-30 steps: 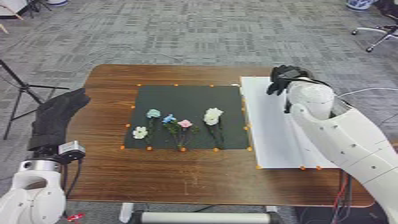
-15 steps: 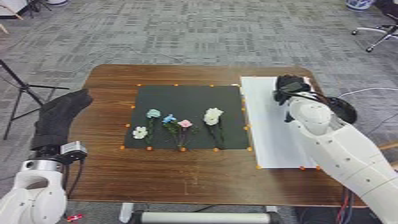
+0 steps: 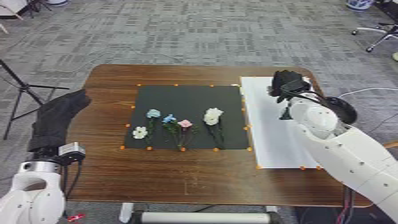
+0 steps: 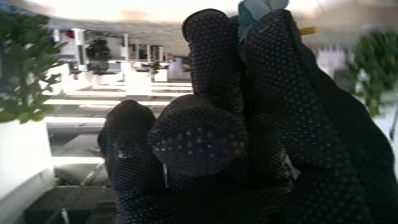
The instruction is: Arrange flowers
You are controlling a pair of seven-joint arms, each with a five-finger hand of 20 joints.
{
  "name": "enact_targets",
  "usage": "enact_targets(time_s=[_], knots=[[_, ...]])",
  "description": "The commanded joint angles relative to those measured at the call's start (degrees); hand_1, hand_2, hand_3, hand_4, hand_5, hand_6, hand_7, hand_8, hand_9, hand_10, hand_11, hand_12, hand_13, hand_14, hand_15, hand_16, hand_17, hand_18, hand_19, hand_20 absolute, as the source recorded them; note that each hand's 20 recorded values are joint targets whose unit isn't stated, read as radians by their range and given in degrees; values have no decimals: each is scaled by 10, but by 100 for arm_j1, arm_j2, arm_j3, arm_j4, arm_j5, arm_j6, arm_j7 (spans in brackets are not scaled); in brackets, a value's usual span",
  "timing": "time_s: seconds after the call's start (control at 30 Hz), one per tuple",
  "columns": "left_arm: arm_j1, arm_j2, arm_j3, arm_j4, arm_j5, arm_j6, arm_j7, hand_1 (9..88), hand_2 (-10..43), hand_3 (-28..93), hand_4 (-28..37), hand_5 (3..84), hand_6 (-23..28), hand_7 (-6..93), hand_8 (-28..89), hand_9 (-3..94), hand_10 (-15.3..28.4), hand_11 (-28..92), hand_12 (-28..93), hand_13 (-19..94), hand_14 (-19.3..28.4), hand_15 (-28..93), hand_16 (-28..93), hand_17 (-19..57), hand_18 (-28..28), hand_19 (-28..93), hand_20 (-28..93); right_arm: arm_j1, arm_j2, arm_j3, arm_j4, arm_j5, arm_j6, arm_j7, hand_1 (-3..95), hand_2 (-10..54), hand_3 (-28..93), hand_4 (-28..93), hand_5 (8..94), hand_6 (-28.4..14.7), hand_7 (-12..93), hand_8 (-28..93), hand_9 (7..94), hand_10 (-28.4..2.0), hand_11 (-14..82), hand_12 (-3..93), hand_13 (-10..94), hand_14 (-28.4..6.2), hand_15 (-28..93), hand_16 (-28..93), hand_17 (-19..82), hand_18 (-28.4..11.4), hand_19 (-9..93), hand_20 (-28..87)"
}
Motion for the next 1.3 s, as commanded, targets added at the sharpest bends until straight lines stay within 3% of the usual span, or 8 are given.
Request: enact_targets(time_s=[0.03, 0.27, 0.5, 0.63, 1.3], knots=[[82, 38, -51, -94, -5, 34, -29, 253, -22, 705, -252, 549, -25, 170, -96, 491, 138, 207, 123, 364, 176, 207, 22, 24, 144, 131, 182, -6, 870, -116, -1524, 422, -200, -73, 588, -95, 573, -169, 789, 7, 205, 83, 876, -103, 116, 318, 895, -24, 610, 294, 598, -156, 932, 532], [76, 40, -83, -103, 3, 12, -27, 253, -22, 704, -253, 549, -24, 169, -96, 490, 138, 207, 124, 363, 176, 207, 23, 24, 144, 130, 181, -448, 858, -337, -2130, 445, -309, -102, 588, -95, 571, -165, 792, 7, 201, 84, 876, -106, 116, 312, 895, -24, 608, 297, 598, -155, 932, 532], [48, 25, -43, -80, 16, -7, -24, 253, -22, 705, -253, 549, -24, 169, -96, 490, 138, 206, 123, 363, 176, 206, 23, 24, 144, 130, 181, -573, 485, -609, -1993, 206, -140, -178, 588, -95, 570, -162, 793, 8, 198, 84, 876, -109, 115, 310, 893, -24, 607, 301, 597, -155, 932, 534], [27, 16, -15, -67, 152, -38, -33, 253, -22, 705, -253, 550, -25, 169, -95, 489, 138, 206, 124, 363, 175, 207, 23, 23, 144, 131, 182, -654, 335, -614, -1918, 172, -82, -199, 586, -95, 570, -161, 793, 9, 198, 85, 876, -109, 116, 309, 893, -24, 608, 301, 597, -155, 932, 534], [68, 17, -66, -52, 108, -123, -61, 248, -26, 708, -251, 523, -8, 159, -91, 473, 135, 203, 126, 354, 176, 203, 25, 20, 143, 127, 181, -918, 500, -782, -2099, 251, -251, -234, 560, -95, 573, -140, 762, 9, 214, 87, 836, -112, 126, 289, 878, -28, 613, 302, 584, -156, 932, 538]])
